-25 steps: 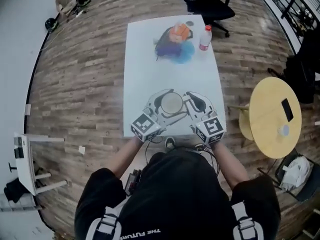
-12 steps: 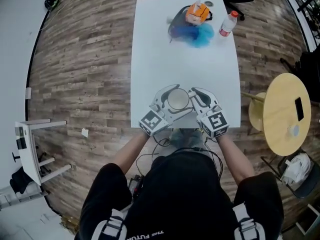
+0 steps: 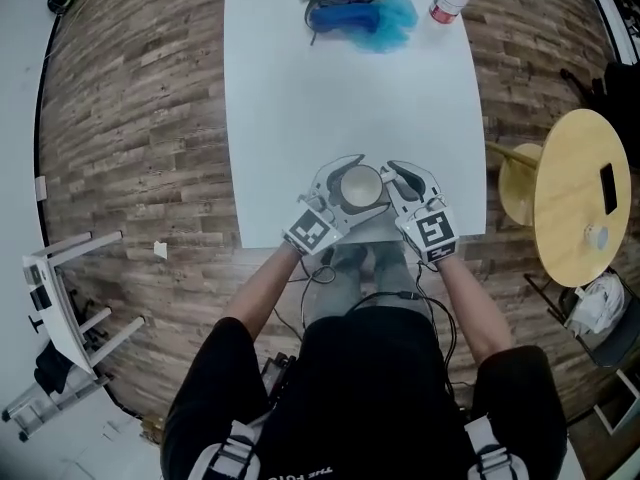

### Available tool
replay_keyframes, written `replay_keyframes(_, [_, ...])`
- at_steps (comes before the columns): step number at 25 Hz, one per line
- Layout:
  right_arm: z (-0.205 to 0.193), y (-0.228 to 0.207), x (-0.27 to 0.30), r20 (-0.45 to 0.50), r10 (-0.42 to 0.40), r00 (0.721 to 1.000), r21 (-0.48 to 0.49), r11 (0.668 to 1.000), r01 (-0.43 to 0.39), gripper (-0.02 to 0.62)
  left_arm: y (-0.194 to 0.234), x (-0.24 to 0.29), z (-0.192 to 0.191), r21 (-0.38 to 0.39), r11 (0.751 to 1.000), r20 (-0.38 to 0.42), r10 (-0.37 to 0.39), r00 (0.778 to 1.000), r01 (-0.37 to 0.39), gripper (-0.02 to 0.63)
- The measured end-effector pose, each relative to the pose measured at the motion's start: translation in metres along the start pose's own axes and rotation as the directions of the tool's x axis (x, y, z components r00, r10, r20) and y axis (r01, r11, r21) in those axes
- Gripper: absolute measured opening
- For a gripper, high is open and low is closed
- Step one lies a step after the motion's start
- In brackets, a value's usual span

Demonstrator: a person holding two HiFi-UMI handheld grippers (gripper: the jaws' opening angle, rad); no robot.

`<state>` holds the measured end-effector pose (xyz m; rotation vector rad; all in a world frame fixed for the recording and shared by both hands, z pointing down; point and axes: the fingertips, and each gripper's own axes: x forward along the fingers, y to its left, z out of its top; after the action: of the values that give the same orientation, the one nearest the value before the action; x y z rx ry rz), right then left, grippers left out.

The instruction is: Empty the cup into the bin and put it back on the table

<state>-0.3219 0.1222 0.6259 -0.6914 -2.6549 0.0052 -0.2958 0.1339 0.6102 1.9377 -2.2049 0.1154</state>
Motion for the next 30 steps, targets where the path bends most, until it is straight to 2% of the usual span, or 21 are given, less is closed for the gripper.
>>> replay_keyframes(1, [-0.005,0.0,0.001,-0.014,-0.002,1.0,-0.01,1.0,0.002,0.054,-0.002,0.001,-0.006,0.032,0.999,-0.017,-0.004,1.0,0.004,0.414])
replay_keyframes(3, [-0.012,0.001,0.002,-0.029,0.003,1.0,-0.013,1.0,-0.004,0.054,-0.004,0.001,-0.016,0.048,0.999,-0.03,-0.015,0.999,0.017,0.414])
replay_keyframes(9, [-0.026,-0.002,0.004,-0.041,-0.009,0.999,0.044,0.999,0.011,0.054,-0.004,0.006,-0.019,0.027,0.999,-0.039,-0.031,0.999,0.032,0.414])
replay_keyframes(16, [-0.03,-0.003,0.006,-0.071,0.013,0.997,0.059,0.998,-0.009,0.055,-0.004,0.002,-0.026,0.006,0.999,-0.066,-0.05,0.997,0.051,0.416])
replay_keyframes(18, [-0.032,-0.003,0.005,-0.099,0.022,0.995,0.074,0.997,-0.014,0.057,-0.003,-0.004,-0.029,-0.016,0.999,-0.077,-0.046,0.996,0.045,0.416])
replay_keyframes(21, [-0.036,-0.004,0.0,-0.137,0.016,0.99,0.089,0.996,-0.004,0.107,-0.001,-0.012,-0.031,-0.028,0.999,-0.095,-0.034,0.995,0.032,0.416])
replay_keyframes(24, [-0.04,-0.002,-0.007,-0.169,0.011,0.986,0.087,0.996,0.004,0.127,-0.001,-0.02,-0.029,-0.038,0.999,-0.104,-0.022,0.994,0.018,0.416])
replay_keyframes(30, [-0.036,0.003,-0.034,-0.189,-0.036,0.981,0.058,0.997,0.048,0.129,-0.006,-0.059,-0.026,-0.063,0.997,-0.127,0.032,0.991,-0.04,0.415])
